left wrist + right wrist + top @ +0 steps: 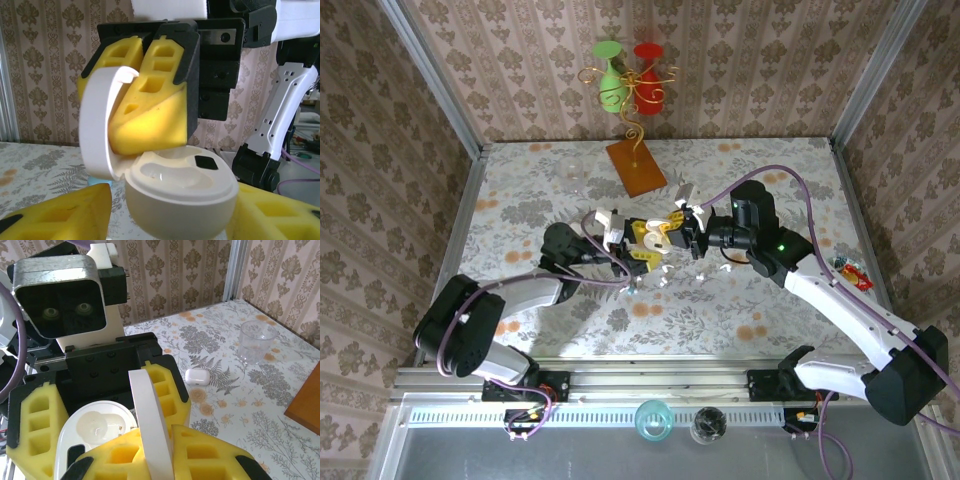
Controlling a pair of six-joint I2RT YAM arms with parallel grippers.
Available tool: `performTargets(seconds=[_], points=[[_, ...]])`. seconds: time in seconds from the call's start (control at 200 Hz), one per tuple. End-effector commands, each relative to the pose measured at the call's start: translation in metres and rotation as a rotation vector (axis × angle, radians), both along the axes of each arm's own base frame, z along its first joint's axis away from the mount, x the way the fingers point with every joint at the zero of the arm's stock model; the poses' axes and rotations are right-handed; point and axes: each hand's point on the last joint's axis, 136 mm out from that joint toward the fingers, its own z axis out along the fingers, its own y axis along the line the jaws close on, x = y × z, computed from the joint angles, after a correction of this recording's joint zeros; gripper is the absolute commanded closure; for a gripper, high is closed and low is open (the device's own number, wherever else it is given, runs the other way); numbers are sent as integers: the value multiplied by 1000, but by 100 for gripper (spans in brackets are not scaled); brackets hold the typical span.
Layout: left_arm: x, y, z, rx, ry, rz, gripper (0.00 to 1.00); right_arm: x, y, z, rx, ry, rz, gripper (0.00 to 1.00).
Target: Insert the wireless bluetooth earbuds into the charging case
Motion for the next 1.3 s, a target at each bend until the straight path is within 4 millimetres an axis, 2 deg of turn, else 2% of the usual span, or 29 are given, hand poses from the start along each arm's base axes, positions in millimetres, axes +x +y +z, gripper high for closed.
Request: performTargets(seconds=[0.0,0.22,0.605,0.83,0.99,1.035,1.165,1.22,1.295], points=[[3,-2,14,-26,-2,-13,45,0,3,5,11,-35,1,100],[1,-4,14,-23,3,-25,49,2,3,3,2,-33,0,100],[-3,-5,17,-25,-13,-43,46,5,4,-6,-21,-19,-3,100],[-4,-5,15,-20,-13,-54,58,4,4,-4,-13,-15,-5,100],[-3,-5,13,-19,-13,-45,60,5,2,2,7,-16,-26,100],[-1,-5,11,-18,-13,-39,60,6,1,4,16,-10,-38,93],[7,-2,10,-20,-2,-4,61,5,-4,14,49,15,-65,50],[13,0,8,-19,13,17,62,2,-5,19,66,22,-59,41],[17,1,6,-17,21,35,62,-5,-6,26,98,24,-39,34]])
